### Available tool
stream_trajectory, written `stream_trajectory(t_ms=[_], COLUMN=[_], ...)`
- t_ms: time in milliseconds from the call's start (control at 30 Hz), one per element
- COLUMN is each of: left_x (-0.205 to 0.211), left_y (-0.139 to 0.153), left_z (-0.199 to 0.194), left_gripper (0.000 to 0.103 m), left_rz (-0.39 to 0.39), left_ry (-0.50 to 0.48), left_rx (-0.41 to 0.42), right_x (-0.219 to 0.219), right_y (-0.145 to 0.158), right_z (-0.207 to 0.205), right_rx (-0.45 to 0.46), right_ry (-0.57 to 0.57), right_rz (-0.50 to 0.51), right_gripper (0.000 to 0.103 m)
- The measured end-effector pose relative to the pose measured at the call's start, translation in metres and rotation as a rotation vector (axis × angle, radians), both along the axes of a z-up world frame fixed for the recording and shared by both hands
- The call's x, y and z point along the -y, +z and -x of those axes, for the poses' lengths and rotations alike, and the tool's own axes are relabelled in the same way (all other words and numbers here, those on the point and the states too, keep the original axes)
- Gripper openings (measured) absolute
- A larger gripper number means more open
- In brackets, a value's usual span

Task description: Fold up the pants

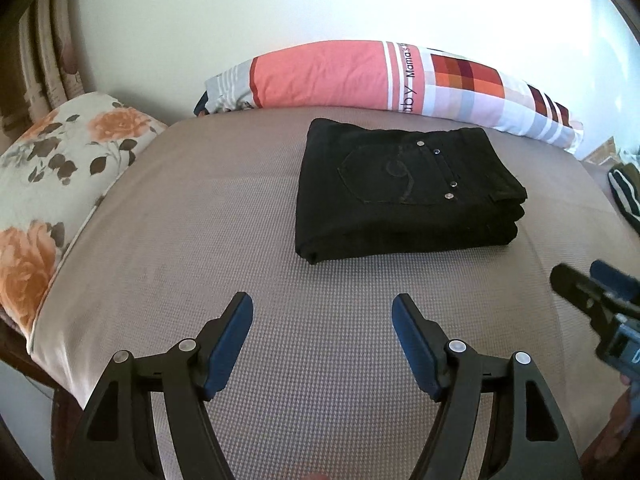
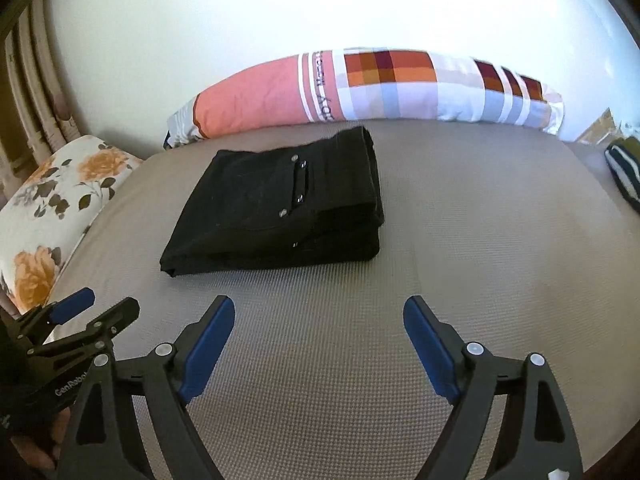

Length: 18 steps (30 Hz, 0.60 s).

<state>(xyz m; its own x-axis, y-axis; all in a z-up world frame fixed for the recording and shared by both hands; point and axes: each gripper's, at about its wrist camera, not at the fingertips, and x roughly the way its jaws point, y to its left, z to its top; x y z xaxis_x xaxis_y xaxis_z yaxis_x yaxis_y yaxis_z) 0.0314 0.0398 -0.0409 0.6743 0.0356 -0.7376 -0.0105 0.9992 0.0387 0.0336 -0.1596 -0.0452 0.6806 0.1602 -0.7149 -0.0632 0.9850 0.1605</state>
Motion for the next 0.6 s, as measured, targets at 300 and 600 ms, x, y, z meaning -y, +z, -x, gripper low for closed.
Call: stream_trajectory(t_ms=[300, 600], left_x=[0.005, 0.0061], left_y=[-0.0057, -0.0059], left_z=[0.0014, 0.0011], left_gripper=[0.073, 0.073], left_rz=[-0.016, -0.016], left_ry=[-0.006, -0.005], left_rx=[-0.01, -0.012], right_x=[-0.0048, -0.0042], right_y=[-0.002, -0.007], right_z=[0.0024, -0.0004], right_rx=[0.029, 0.022], right_ry=[-0.004, -0.019], right_rz=[0.063, 0.097], right_gripper=[0.085, 0.085])
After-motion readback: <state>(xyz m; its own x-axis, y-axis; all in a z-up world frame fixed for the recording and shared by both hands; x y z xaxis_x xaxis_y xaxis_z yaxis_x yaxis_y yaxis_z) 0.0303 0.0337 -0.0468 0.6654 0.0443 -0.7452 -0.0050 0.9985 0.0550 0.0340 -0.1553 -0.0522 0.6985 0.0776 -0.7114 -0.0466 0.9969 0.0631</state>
